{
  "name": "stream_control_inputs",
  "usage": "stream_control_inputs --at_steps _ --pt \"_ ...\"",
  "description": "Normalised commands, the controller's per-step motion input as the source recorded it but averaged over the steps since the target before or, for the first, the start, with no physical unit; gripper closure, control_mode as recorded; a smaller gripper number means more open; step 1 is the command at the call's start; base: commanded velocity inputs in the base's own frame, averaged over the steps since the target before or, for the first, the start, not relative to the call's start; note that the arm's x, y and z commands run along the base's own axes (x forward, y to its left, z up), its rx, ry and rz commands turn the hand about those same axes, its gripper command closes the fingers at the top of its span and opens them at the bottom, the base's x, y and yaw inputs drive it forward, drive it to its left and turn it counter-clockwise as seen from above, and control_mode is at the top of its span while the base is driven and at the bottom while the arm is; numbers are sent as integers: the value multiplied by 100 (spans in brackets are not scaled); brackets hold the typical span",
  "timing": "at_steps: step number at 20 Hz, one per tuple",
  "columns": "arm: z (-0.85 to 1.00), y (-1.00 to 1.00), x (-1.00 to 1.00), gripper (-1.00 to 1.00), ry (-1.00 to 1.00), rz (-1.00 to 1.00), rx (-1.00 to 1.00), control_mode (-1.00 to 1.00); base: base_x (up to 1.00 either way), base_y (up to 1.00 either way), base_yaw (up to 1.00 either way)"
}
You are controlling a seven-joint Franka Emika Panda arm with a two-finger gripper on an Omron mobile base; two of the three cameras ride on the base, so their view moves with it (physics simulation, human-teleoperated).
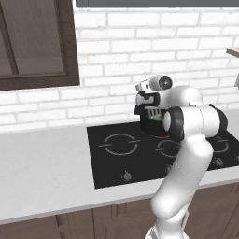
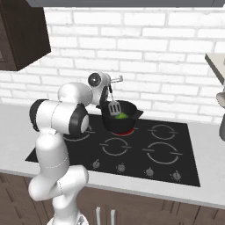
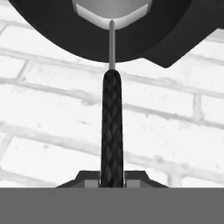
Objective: Put the broccoli and garlic in the pot. Retrieve the spatula and lightly stir the vegetables in the pot.
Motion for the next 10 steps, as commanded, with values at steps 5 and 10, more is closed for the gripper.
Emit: stream_control_inputs --at_steps 5,10 --pt "-41 -20 25 100 0 0 0 -100 0 0 0" --pt "-32 -26 16 100 0 -1 0 -100 0 0 0"
